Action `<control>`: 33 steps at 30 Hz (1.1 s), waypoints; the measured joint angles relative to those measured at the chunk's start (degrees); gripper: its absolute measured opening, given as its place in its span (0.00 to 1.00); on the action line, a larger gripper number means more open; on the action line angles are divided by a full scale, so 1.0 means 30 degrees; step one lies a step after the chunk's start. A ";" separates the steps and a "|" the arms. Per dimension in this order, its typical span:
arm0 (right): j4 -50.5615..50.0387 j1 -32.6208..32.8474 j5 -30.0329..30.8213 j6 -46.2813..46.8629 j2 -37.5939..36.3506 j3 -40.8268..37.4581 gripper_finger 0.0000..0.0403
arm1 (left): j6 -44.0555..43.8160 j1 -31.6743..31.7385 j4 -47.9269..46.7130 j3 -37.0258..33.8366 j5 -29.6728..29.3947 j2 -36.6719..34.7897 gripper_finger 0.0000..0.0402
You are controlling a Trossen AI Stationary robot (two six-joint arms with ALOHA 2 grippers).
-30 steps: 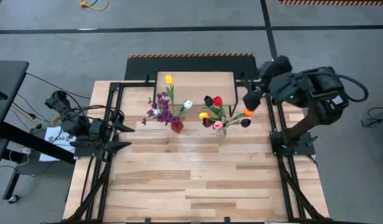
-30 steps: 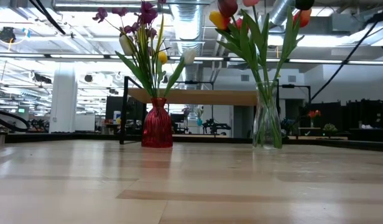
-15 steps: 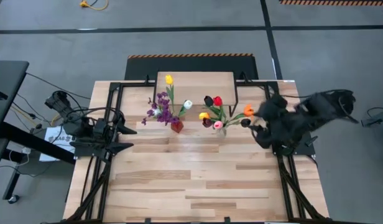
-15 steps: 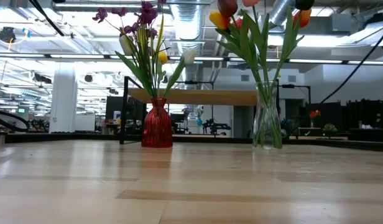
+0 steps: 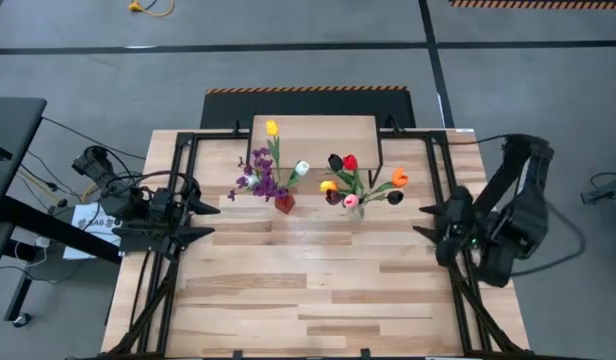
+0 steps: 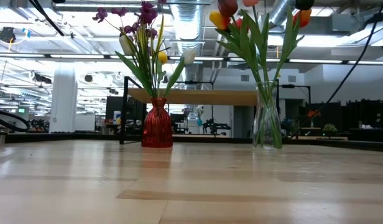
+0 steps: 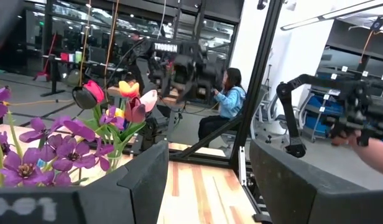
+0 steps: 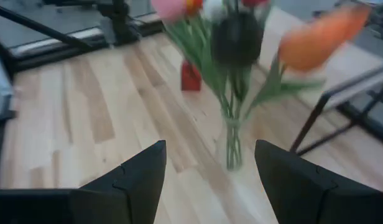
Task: Pick and place flowers into a vace then onto a shelf
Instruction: Put the transparent vase with flowers on the shelf
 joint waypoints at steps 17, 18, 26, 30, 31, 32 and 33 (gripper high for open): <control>1.4427 -0.4047 0.3117 -0.1307 0.4314 -0.7841 0.60 | -0.0040 -0.0006 -0.0387 0.0000 0.0259 0.0000 0.54; 1.5304 -0.4194 0.3134 -0.1442 0.4653 -0.8087 0.59 | -0.0101 0.0001 -0.0559 0.0000 0.0366 0.0000 0.54; 2.1580 -0.5752 0.4628 -0.3424 0.8935 -0.8662 0.60 | -0.0146 0.0001 -0.0911 0.0000 0.0488 0.0007 0.54; 2.3433 -0.6774 0.5177 -0.4260 1.0961 -0.8662 0.60 | -0.0146 -0.0006 -0.0957 0.0000 0.0488 0.0002 0.54; 2.3724 -0.7048 0.5224 -0.4197 1.1342 -0.8649 0.60 | -0.0146 -0.0006 -0.1028 0.0000 0.0511 0.0000 0.54; 2.3972 -0.7309 0.5218 -0.4163 1.1691 -0.8633 0.60 | -0.0146 -0.0003 -0.1134 0.0000 0.0566 0.0000 0.54; 2.4168 -0.7546 0.5234 -0.4163 1.1915 -0.8633 0.60 | -0.0153 0.0001 -0.1222 0.0000 0.0734 0.0002 0.54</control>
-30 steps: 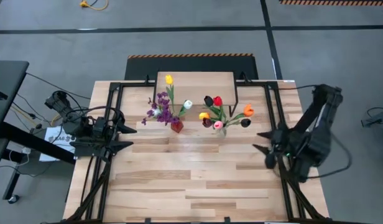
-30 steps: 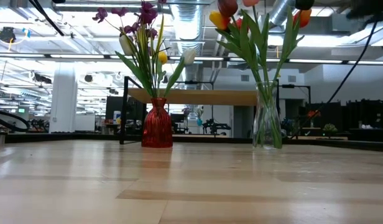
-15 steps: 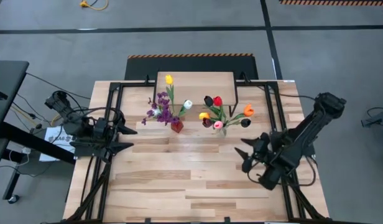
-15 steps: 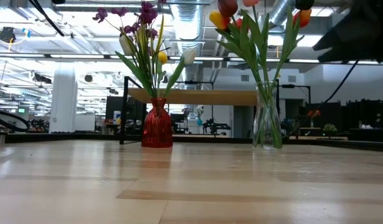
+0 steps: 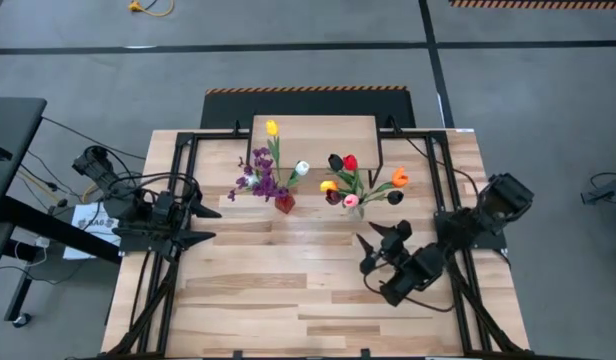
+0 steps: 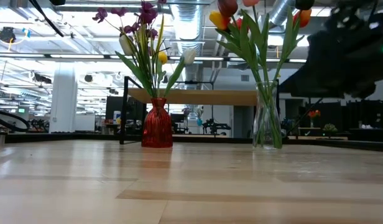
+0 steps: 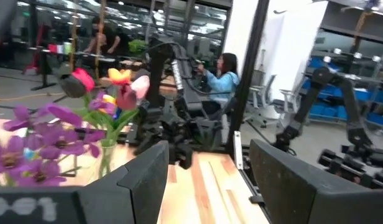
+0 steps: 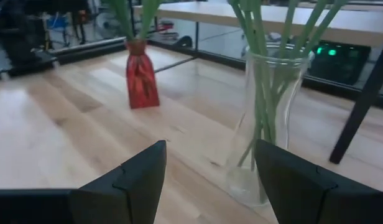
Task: Pick and place flowers into a vace then onto a shelf
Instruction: Put the transparent vase with flowers on the shelf
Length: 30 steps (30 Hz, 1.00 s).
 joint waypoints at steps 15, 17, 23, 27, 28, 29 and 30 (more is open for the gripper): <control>0.0467 -0.2069 0.0429 -0.1129 0.0546 0.1188 0.69 | 0.0014 -0.0001 -0.0652 0.0000 0.0666 -0.0002 0.54; 0.0398 -0.2290 0.0418 -0.1101 0.0546 0.1188 0.72 | 0.0015 -0.0007 -0.0658 0.0000 0.0694 0.0000 0.54; -0.0090 -0.3478 -0.0176 -0.0968 0.0546 0.1188 0.79 | 0.0014 -0.0007 -0.0643 0.0000 0.0811 -0.0002 0.54; -0.0382 -0.4366 -0.1071 -0.0958 0.0546 0.1188 0.80 | -0.0071 -0.0007 -0.0639 0.0000 0.1289 -0.0002 0.54; -0.0517 -0.4555 -0.1374 -0.0935 0.0546 0.1188 0.80 | -0.0177 -0.0007 -0.0643 0.0000 0.1419 -0.0002 0.54; -0.0565 -0.4689 -0.1586 -0.0934 0.0546 0.1181 0.80 | -0.0229 -0.0007 -0.0643 0.0000 0.1536 -0.0002 0.54; -0.0613 -0.4800 -0.1642 -0.0940 0.0546 0.1185 0.80 | -0.0259 -0.0007 -0.0643 0.0000 0.1659 -0.0002 0.54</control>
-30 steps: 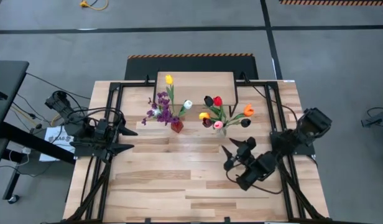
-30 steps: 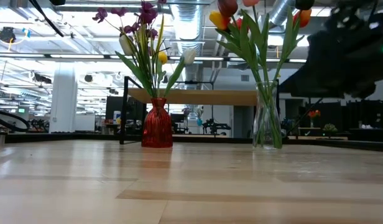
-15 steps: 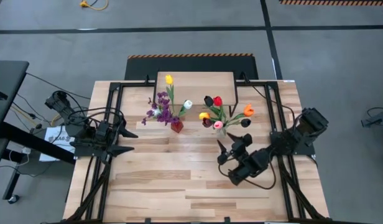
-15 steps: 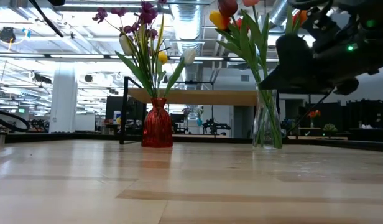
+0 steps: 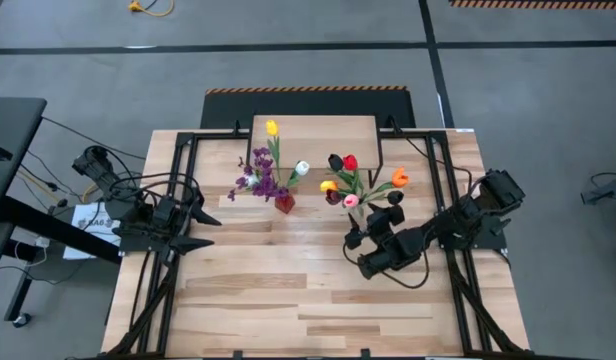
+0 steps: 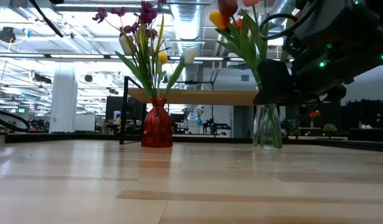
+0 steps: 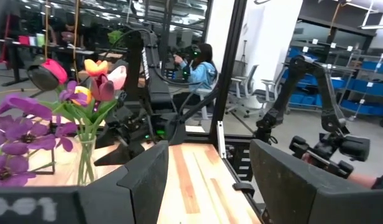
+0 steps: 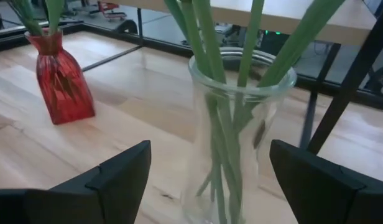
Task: Pick and place flowers into a vace then onto a shelf
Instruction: Put the transparent vase with flowers on the shelf
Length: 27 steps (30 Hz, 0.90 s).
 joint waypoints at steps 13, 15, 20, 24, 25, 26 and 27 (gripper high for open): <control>-0.1092 -0.0078 0.0216 0.0493 -0.0015 -0.0004 0.80 | -0.0236 0.0007 0.0000 0.0000 0.0128 0.0000 0.54; -0.1099 -0.0078 0.0522 0.0459 -0.0015 -0.0004 0.80 | -0.0236 0.0005 0.0000 0.0000 0.0128 0.0000 0.54; -0.1106 -0.0201 0.0727 0.0299 -0.0022 -0.0004 0.80 | -0.0419 0.0003 0.0000 0.0000 0.0122 0.0000 0.54; -0.1057 -0.0379 0.0698 -0.0030 -0.0022 -0.0004 0.80 | -0.0484 0.0000 -0.0003 0.0000 0.0128 0.0000 0.54; -0.0967 -0.0438 0.0690 -0.0167 -0.0022 -0.0004 0.80 | -0.0491 0.0000 -0.0006 0.0000 0.0121 0.0000 0.54; -0.0944 -0.0497 0.0692 -0.0189 -0.0022 -0.0004 0.80 | -0.0491 0.0001 0.0000 0.0000 0.0121 0.0000 0.54; -0.0946 -0.0566 0.0690 -0.0194 -0.0022 -0.0004 0.80 | -0.0497 0.0000 -0.0004 0.0000 0.0122 0.0000 0.54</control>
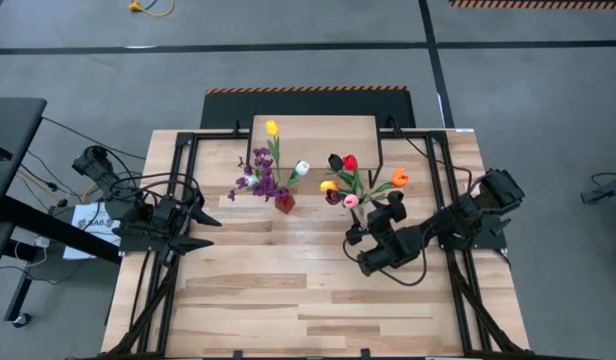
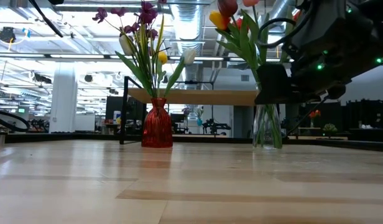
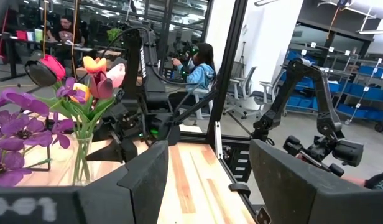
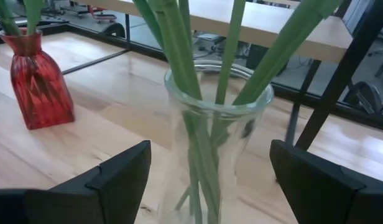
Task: Pick and place flowers into a vace then onto a shelf
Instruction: Put the transparent vase with flowers on the shelf
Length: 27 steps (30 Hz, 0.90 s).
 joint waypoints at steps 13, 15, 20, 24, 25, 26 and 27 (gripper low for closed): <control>0.0015 -0.0904 -0.0007 -0.0602 0.0000 0.0351 0.80 | -0.0082 0.0000 -0.0011 0.0000 -0.0001 0.0000 0.54; 0.0015 -0.1035 0.0000 -0.1202 0.0000 0.0616 0.80 | -0.0089 0.0000 -0.0039 0.0000 -0.0002 0.0000 0.54; 0.0022 -0.1449 -0.0015 -0.2466 0.0000 0.1093 0.80 | -0.0240 0.0000 -0.0281 0.0007 -0.0001 0.0000 0.54; 0.0007 -0.1774 -0.0051 -0.2494 0.0000 0.1115 0.80 | -0.0473 0.0000 -0.0623 0.0007 -0.0008 0.0000 0.54; 0.0007 -0.1875 -0.0051 -0.2494 0.0000 0.1115 0.80 | -0.0497 0.0000 -0.0645 0.0007 -0.0005 0.0000 0.54; 0.0007 -0.1980 -0.0058 -0.2494 0.0000 0.1115 0.80 | -0.0497 0.0000 -0.0645 0.0007 -0.0004 0.0000 0.54; 0.0007 -0.2069 -0.0058 -0.2498 0.0000 0.1115 0.80 | -0.0497 0.0000 -0.0645 0.0007 -0.0006 0.0000 0.54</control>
